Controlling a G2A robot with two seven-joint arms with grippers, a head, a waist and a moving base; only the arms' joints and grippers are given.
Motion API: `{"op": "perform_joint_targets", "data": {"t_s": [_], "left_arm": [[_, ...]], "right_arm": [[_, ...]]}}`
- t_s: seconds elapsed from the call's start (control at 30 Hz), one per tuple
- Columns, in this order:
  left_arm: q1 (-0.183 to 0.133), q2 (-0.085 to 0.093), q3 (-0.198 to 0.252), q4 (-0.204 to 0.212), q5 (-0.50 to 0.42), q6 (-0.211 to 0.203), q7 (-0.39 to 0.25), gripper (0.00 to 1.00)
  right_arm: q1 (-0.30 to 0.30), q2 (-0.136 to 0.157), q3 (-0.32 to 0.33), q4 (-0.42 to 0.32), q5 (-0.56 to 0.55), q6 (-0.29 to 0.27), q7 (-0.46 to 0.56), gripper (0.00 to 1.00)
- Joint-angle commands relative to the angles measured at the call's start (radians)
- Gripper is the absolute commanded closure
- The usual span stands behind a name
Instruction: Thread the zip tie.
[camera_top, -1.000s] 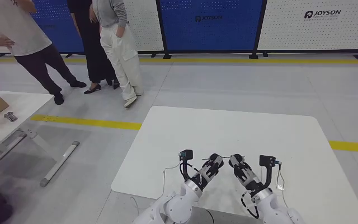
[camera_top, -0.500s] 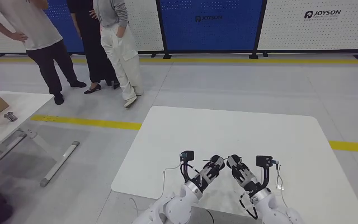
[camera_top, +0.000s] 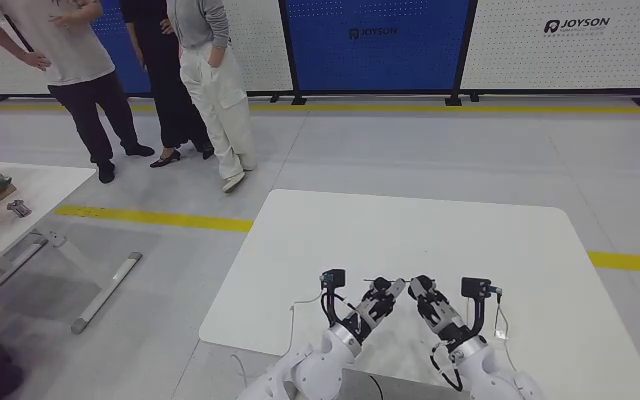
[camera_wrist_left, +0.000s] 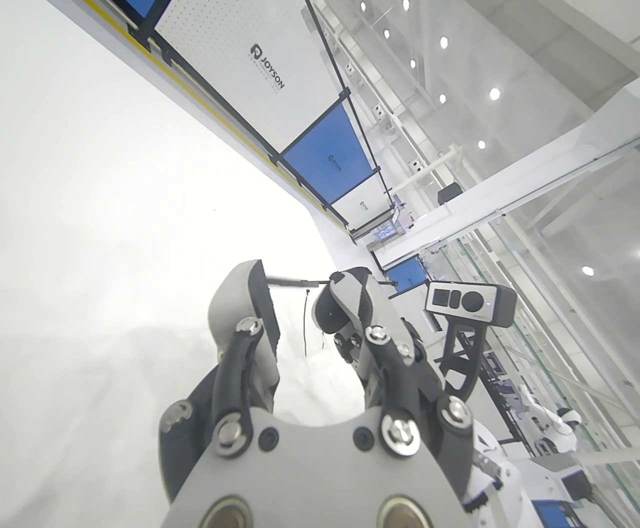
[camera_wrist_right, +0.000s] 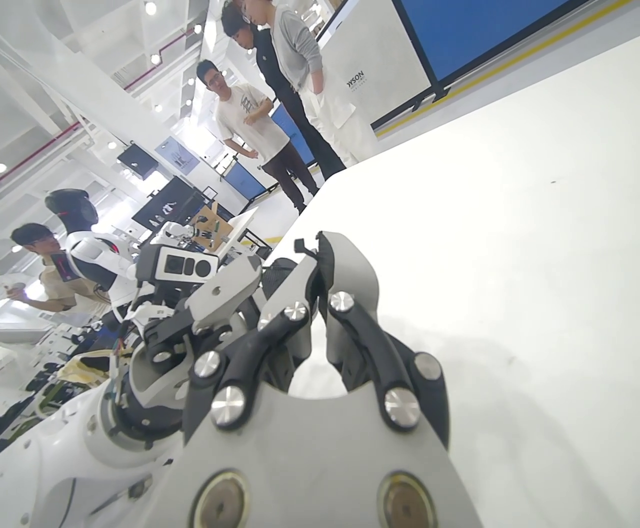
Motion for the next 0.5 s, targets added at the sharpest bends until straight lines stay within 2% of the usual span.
{"op": "perform_joint_targets", "data": {"t_s": [0.0, 0.07, 0.13, 0.23, 0.33, 0.47], "left_arm": [[0.002, 0.001, -0.006, -0.002, -0.006, -0.004, 0.004, 0.72], [0.005, 0.001, -0.012, -0.003, -0.011, -0.007, 0.007, 0.75], [0.006, 0.002, -0.016, -0.003, -0.014, -0.011, 0.007, 0.84], [0.007, 0.002, -0.019, -0.003, -0.018, -0.013, 0.006, 0.89], [0.006, 0.002, -0.020, -0.003, -0.019, -0.013, 0.006, 1.00], [0.004, 0.002, -0.019, -0.001, -0.021, -0.017, 0.004, 1.00]], "right_arm": [[0.001, 0.000, 0.001, 0.002, 0.001, 0.003, -0.002, 1.00], [0.002, 0.000, 0.002, 0.003, 0.003, 0.004, -0.002, 1.00], [0.002, 0.000, 0.002, 0.004, 0.004, 0.004, -0.003, 1.00], [0.003, 0.000, 0.002, 0.004, 0.005, 0.003, -0.001, 1.00], [0.004, -0.001, 0.002, 0.003, 0.006, 0.002, 0.000, 1.00], [0.007, -0.001, 0.001, 0.006, 0.006, 0.004, 0.001, 1.00]]}}
